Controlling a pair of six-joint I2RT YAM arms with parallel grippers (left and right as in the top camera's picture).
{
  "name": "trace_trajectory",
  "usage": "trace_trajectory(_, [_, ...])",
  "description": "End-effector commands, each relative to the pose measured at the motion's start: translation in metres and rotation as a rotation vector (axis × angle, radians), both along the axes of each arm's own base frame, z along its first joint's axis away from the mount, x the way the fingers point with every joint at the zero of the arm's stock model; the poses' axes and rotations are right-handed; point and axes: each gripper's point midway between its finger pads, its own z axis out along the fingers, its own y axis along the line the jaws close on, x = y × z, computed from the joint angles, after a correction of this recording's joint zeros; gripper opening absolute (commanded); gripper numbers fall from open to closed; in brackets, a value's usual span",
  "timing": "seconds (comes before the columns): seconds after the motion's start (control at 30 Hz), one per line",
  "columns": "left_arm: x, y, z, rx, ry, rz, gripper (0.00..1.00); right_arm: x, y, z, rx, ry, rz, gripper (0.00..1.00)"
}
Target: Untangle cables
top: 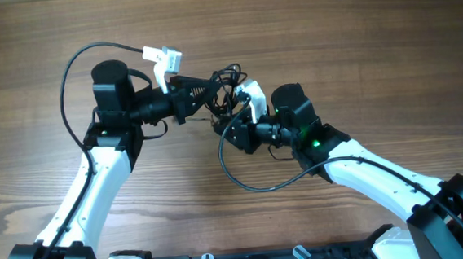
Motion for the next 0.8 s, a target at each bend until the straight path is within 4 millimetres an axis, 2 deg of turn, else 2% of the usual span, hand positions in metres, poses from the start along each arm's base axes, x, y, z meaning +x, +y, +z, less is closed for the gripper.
trace_trajectory(0.0, [-0.002,-0.002,0.012,-0.008,-0.021,0.001,0.04,0.011,0.001,0.003,0.027,0.008,-0.064,0.33])
trace_trajectory(0.07, [-0.002,-0.002,0.011,-0.007,-0.02,0.002,0.04,0.01,0.003,0.007,0.058,0.036,-0.071,0.46])
trace_trajectory(0.1, [-0.001,-0.001,0.011,-0.004,-0.021,0.01,0.04,0.009,0.004,0.008,0.068,0.054,-0.067,0.5])
trace_trajectory(0.2, [0.008,0.003,0.008,0.018,-0.023,0.067,0.04,-0.001,0.008,0.009,0.088,0.079,-0.011,0.53])
trace_trajectory(0.33, [0.012,0.005,0.006,0.026,-0.023,0.088,0.04,-0.003,0.008,0.007,0.084,0.099,-0.009,0.57])
trace_trajectory(0.37, [0.011,0.005,0.006,0.027,-0.02,0.088,0.04,-0.003,0.008,0.007,0.083,0.1,-0.009,0.6])
trace_trajectory(0.4, [0.012,0.005,0.006,0.027,-0.02,0.088,0.04,-0.004,0.008,0.006,0.081,0.102,-0.009,0.67])
trace_trajectory(0.5, [0.018,0.008,0.004,0.043,-0.023,0.129,0.04,-0.005,0.007,0.003,0.073,0.114,-0.01,0.75])
trace_trajectory(0.67, [0.019,0.009,0.002,0.049,-0.018,0.142,0.04,0.0,0.005,0.003,0.073,0.121,-0.041,0.77])
trace_trajectory(0.77, [0.014,0.001,-0.001,0.043,0.019,0.125,0.04,0.009,0.0,0.0,0.055,0.108,-0.104,0.67])
